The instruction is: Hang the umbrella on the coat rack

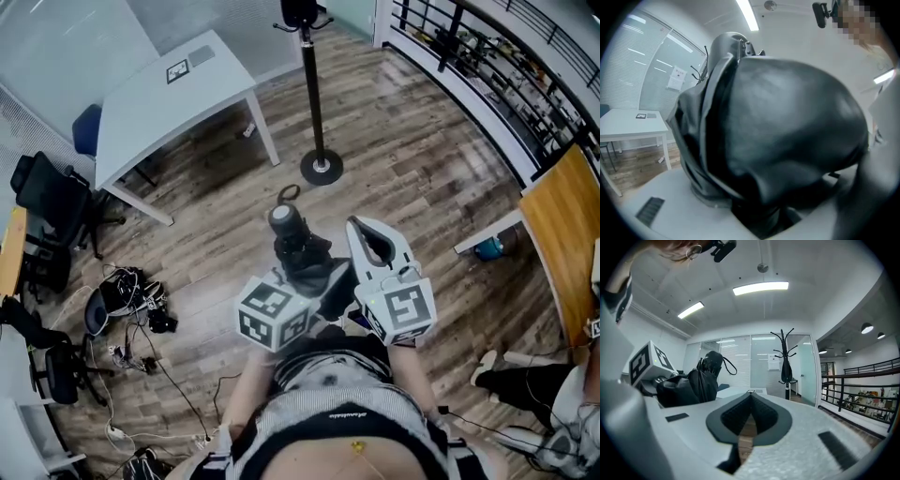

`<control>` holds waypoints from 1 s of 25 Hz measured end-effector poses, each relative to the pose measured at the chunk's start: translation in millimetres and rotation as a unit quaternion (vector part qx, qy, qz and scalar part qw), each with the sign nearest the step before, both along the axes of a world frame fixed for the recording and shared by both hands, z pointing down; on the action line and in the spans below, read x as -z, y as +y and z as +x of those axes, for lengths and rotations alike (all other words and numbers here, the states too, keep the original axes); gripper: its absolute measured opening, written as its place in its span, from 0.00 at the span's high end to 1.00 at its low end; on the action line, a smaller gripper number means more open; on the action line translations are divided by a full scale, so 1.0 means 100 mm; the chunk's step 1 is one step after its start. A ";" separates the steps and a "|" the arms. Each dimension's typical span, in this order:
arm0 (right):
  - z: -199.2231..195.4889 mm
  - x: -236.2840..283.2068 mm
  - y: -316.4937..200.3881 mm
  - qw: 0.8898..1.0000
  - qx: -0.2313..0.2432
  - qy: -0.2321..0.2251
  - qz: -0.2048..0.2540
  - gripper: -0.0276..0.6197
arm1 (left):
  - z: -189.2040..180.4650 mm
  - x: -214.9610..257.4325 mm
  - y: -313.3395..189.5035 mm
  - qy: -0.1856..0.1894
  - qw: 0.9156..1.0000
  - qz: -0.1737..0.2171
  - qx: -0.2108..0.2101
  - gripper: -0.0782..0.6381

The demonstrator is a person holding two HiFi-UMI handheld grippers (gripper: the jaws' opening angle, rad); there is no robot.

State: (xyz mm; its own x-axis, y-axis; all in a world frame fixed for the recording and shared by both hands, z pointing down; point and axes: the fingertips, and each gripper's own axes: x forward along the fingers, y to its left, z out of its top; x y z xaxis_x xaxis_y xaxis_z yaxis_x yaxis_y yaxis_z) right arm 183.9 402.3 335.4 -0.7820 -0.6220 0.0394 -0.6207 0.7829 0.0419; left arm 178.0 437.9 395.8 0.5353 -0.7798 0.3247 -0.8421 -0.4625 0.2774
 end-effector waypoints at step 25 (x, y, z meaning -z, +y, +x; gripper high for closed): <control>-0.17 -0.15 -0.29 1.000 0.012 0.008 -0.015 0.95 | -0.16 -0.13 -0.30 -0.001 1.000 -0.010 0.002 0.54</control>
State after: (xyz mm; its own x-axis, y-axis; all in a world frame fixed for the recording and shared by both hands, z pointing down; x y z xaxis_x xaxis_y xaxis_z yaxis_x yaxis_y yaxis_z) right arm 166.5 373.3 350.8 -0.7954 -0.6020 0.0701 -0.6017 0.7982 0.0281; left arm 161.6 407.6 408.6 0.5312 -0.7759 0.3404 -0.8446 -0.4533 0.2849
